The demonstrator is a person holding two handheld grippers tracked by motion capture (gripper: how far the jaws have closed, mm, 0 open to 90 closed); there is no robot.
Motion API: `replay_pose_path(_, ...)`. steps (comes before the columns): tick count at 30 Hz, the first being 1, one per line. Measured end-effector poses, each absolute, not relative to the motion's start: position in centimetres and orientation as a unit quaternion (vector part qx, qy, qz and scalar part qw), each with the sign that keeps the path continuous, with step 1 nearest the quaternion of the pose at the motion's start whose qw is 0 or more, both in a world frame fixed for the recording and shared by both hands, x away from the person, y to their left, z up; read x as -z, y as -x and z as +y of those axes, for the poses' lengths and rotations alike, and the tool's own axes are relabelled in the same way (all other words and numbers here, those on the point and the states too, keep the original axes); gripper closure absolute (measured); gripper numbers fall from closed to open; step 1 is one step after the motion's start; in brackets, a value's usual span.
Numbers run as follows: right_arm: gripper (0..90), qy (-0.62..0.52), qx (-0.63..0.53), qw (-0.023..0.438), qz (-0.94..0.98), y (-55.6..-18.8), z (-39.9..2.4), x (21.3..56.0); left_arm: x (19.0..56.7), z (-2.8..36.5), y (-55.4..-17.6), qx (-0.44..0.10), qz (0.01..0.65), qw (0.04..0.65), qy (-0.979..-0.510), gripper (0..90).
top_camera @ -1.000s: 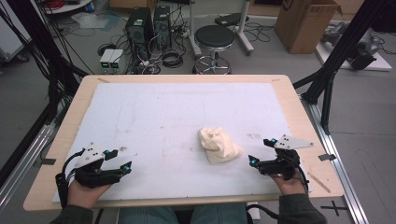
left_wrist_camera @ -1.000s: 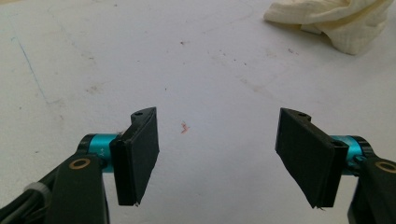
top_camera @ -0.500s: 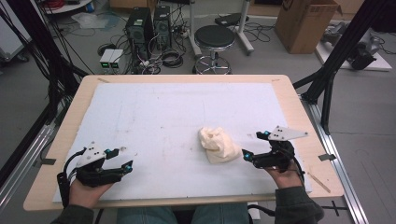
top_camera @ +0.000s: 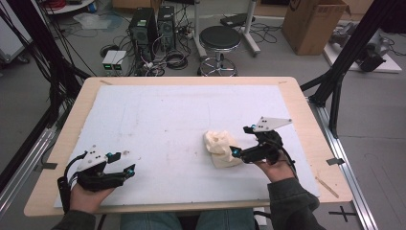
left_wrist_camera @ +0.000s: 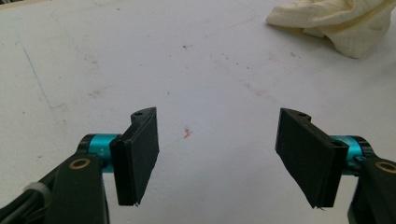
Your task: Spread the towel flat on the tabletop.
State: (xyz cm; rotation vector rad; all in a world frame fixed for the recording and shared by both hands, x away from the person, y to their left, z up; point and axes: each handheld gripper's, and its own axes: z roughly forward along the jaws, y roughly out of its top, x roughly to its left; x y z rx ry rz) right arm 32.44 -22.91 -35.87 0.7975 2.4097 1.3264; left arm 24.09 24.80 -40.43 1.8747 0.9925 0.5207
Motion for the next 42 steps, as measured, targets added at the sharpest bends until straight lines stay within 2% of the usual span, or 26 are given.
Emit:
replay_pose_path(6, 10.7, -0.279, -0.449, 0.118, 0.841, -33.3, -21.6, 36.9, 40.5, 24.8, -24.1, -0.211, 0.402, 0.459, -0.764, 30.5)
replay_pose_path(8, 15.6, -0.278, -0.444, 0.105, 0.845, -33.8, -20.9, 37.6, 40.5, 24.8, -24.1, -0.211, 0.402, 0.459, -0.764, 30.5)
replay_pose_path(14, 19.1, -0.274, -0.432, 0.096, 0.854, -34.5, -19.8, 38.6, 40.5, 24.9, -24.2, -0.212, 0.404, 0.459, -0.763, 30.5)
replay_pose_path(18, 29.0, -0.277, -0.424, 0.087, 0.858, -35.2, -19.2, 40.0, 40.5, 24.9, -24.2, -0.211, 0.404, 0.458, -0.763, 30.5)
replay_pose_path(20, 29.2, -0.282, -0.422, 0.085, 0.857, -35.3, -19.1, 40.4, 40.5, 24.9, -24.2, -0.212, 0.404, 0.458, -0.763, 30.5)
replay_pose_path(21, 34.1, -0.287, -0.418, 0.083, 0.858, -35.4, -19.0, 41.0, 40.6, 24.9, -24.2, -0.21, 0.404, 0.458, -0.764, 30.5)
replay_pose_path(22, 34.1, -0.287, -0.418, 0.083, 0.858, -35.4, -19.0, 41.0, 40.6, 24.9, -24.2, -0.21, 0.404, 0.458, -0.764, 30.5)
replay_pose_path(25, 41.7, -0.29, -0.414, 0.087, 0.858, -35.6, -18.9, 41.8, 40.6, 24.9, -24.3, -0.21, 0.404, 0.457, -0.764, 30.5)
replay_pose_path(42, 57.8, -0.287, -0.372, 0.095, 0.877, -35.9, -18.4, 43.0, 40.7, 24.9, -24.4, -0.209, 0.402, 0.458, -0.765, 30.6)
